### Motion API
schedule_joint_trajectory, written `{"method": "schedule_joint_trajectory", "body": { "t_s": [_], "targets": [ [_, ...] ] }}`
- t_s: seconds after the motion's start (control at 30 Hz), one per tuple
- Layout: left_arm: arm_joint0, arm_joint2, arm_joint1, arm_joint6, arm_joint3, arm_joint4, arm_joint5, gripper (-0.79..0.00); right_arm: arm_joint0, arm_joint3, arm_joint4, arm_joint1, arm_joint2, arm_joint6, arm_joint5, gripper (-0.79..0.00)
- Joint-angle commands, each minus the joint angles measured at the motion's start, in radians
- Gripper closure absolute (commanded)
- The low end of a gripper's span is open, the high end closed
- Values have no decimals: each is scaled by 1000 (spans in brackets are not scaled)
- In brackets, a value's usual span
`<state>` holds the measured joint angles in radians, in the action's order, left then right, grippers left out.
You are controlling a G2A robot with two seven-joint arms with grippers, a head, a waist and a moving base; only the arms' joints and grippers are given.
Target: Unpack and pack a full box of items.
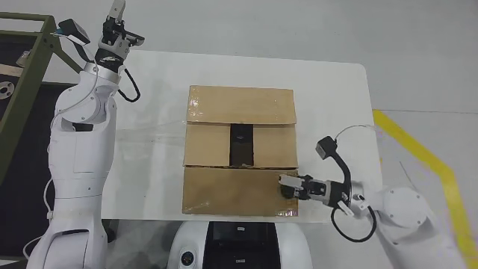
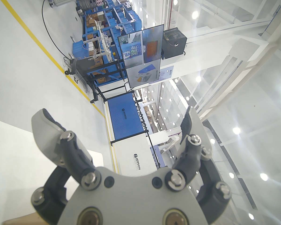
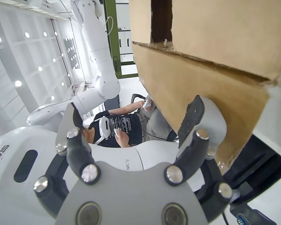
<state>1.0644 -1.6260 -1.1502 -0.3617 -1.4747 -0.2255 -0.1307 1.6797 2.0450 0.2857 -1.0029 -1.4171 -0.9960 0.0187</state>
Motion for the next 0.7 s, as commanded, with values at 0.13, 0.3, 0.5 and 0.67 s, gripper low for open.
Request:
{"method": "schedule_joint_trajectory", "body": {
  "t_s": [0.13, 0.3, 0.5, 0.67],
  "targets": [
    [0, 0, 0, 0, 0, 0, 0, -785, -22, -28, 42, 4, -89, 67, -16, -785],
    [0, 0, 0, 0, 0, 0, 0, -785, -41, -61, 70, 7, -148, 84, -17, -785],
    [0, 0, 0, 0, 0, 0, 0, -785, -68, -119, 95, 11, -198, 99, -11, -785],
    [0, 0, 0, 0, 0, 0, 0, -785, -81, -143, 110, 12, -226, 124, -23, -785]
  ]
}}
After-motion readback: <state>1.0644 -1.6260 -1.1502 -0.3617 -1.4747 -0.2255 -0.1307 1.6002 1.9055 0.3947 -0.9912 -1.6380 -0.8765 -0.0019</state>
